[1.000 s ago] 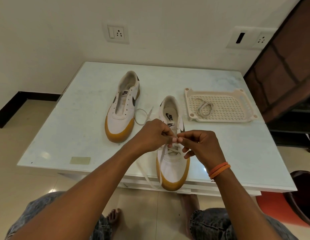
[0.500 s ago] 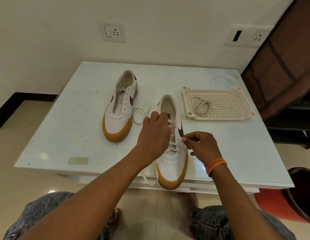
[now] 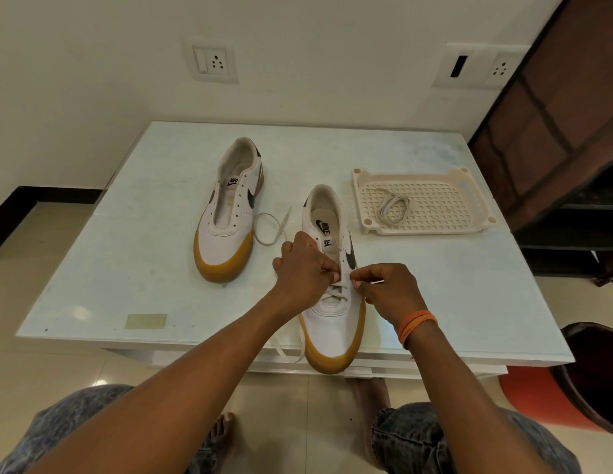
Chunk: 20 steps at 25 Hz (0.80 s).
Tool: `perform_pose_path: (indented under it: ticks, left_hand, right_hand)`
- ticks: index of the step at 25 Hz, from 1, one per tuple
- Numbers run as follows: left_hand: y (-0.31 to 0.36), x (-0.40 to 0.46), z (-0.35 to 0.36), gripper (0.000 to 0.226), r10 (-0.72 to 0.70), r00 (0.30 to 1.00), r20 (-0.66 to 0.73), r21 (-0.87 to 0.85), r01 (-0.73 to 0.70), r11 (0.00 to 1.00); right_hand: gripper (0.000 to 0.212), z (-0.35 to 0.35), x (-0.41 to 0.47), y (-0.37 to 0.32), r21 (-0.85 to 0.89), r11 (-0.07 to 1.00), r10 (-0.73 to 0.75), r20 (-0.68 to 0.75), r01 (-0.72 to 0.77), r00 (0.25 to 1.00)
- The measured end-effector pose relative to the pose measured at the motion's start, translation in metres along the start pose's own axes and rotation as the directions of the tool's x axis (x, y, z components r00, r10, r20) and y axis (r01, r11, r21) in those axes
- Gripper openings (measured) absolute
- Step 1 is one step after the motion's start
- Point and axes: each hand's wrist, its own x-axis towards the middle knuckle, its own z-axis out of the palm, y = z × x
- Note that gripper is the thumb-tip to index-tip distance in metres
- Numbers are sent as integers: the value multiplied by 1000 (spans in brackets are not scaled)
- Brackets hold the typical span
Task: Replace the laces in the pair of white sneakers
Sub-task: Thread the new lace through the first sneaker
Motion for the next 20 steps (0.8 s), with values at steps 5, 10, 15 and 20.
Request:
perform_pose_path:
  ticks: [5, 10, 15, 20]
  left_hand:
    - [3, -2, 3, 17, -38, 999, -28, -45, 37, 998]
    - [4, 0, 0, 17, -41, 999, 6, 1, 41, 999]
    - [-2, 4, -15, 19, -20, 997, 76, 68, 14, 998]
    - [-8, 10, -24, 12, 70, 987, 145, 19, -74, 997]
  right_hand:
    - [10, 4, -2, -2, -32, 996, -89, -93, 87, 992]
    - [5, 14, -2, -5, -69, 993, -108, -169, 98, 980]
    - [8, -26, 6, -9, 312, 950, 103, -247, -22, 963]
    - [10, -57, 11, -7, 665, 744, 376, -335, -65, 864]
